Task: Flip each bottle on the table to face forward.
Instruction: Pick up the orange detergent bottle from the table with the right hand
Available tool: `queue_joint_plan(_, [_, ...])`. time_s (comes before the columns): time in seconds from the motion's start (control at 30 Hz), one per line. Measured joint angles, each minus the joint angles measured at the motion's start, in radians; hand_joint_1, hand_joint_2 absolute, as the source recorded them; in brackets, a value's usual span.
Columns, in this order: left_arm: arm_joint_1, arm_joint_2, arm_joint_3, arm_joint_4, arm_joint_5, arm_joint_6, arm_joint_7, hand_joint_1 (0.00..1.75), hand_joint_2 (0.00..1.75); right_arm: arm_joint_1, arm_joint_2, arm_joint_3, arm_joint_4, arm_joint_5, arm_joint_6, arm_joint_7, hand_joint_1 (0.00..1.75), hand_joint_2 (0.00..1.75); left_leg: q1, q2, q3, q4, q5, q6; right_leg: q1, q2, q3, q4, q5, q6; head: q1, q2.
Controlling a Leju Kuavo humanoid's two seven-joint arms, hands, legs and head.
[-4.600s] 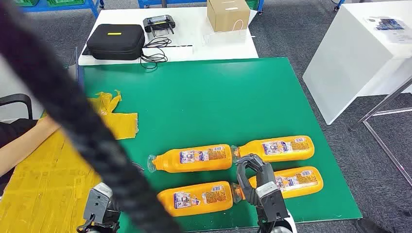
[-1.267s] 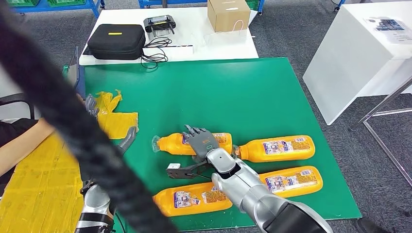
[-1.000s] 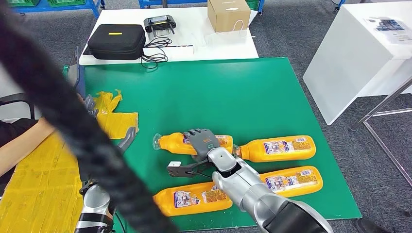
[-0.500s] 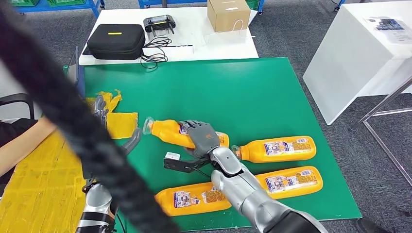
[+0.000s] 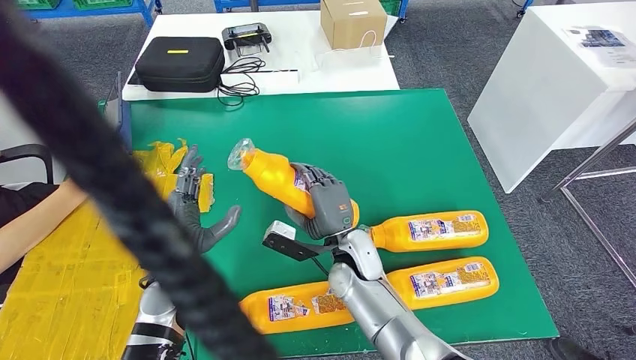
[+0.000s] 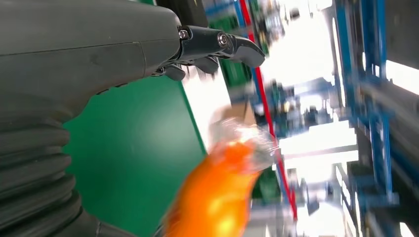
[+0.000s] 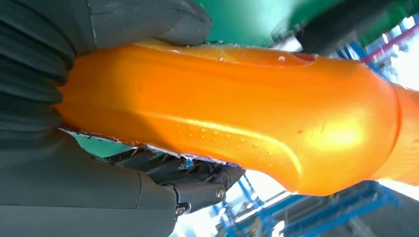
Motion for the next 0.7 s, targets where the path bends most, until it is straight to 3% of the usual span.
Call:
queue_joint_plan(0.17, [-0.006, 0.001, -0.048, 0.0, 0.028, -0.078, 0.002, 0.0, 1.75, 0.052, 0.006, -0.041, -0.097, -0.078, -0.002, -0.078, 1.72, 1.75, 0.0, 0.0, 0.0, 0.0, 0.0, 0.0, 0.0, 0.0, 0.0, 0.0, 0.0, 0.0, 0.0, 0.0])
queue_joint_plan(0.4, [-0.007, 0.013, -0.14, -0.002, 0.148, -0.269, -0.007, 0.0, 1.75, 0.101, 0.026, -0.063, -0.177, -0.153, 0.01, -0.198, 1.72, 1.75, 0.0, 0.0, 0.0, 0.0, 0.0, 0.0, 0.0, 0.0, 0.0, 0.0, 0.0, 0.0, 0.0, 0.0])
queue_joint_plan(0.7, [-0.027, 0.028, -0.195, -0.002, 0.202, -0.308, -0.008, 0.0, 1.75, 0.114, 0.059, -0.03, -0.197, -0.131, 0.045, -0.218, 1.7, 1.75, 0.0, 0.0, 0.0, 0.0, 0.0, 0.0, 0.0, 0.0, 0.0, 0.0, 0.0, 0.0, 0.0, 0.0])
